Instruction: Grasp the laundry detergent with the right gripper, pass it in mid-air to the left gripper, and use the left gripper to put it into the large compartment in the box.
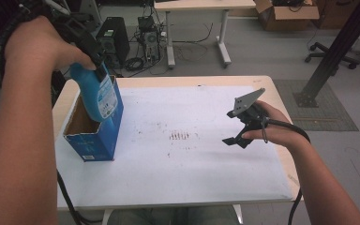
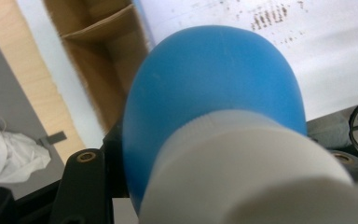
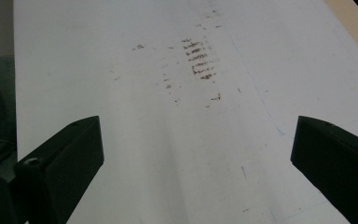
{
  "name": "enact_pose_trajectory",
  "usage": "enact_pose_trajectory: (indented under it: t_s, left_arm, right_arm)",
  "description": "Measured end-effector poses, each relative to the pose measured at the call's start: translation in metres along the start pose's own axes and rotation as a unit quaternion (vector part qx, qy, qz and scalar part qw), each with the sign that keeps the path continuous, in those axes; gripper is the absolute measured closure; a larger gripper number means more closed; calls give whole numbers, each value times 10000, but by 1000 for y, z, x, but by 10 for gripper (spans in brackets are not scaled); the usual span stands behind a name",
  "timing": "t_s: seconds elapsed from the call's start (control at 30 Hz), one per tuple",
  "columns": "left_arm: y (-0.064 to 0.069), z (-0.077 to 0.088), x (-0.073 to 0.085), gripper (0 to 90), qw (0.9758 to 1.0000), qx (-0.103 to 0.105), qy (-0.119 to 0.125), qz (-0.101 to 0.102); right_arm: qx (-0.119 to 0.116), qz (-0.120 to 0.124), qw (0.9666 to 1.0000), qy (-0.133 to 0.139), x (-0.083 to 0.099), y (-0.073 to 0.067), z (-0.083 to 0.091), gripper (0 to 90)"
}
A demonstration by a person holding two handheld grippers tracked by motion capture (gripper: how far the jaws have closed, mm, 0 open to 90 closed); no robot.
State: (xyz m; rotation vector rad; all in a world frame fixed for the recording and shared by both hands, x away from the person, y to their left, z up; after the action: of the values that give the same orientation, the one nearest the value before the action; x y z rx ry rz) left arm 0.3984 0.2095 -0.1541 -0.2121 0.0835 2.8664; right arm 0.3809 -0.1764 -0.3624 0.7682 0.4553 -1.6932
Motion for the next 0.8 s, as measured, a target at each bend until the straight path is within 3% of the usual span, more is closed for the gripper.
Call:
enact_pose_trajectory:
  t_s: [0.47, 0.8]
  left_arm:
    - [-40, -4, 4, 393, 9984, -123, 90, 539]
    - [-57, -17, 3, 394, 9968, -106, 55, 784]
  right_arm:
    - [2, -46, 10000, -29, 5, -1, -6, 27]
    - [15, -50, 9999, -90, 5, 2, -8, 27]
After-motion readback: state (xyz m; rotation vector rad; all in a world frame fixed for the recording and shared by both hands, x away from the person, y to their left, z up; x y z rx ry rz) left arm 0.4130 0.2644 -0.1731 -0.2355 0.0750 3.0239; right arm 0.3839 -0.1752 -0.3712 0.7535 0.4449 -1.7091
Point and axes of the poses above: each handheld gripper's, and its own axes: z roughly backward along the jaws, x roughly out of its underside, y roughly to its right, the point moved 6 cm from there along -z, roughly forward along the jaws, and after that the axes turned 5 degrees about y, right-handed, at the moved point
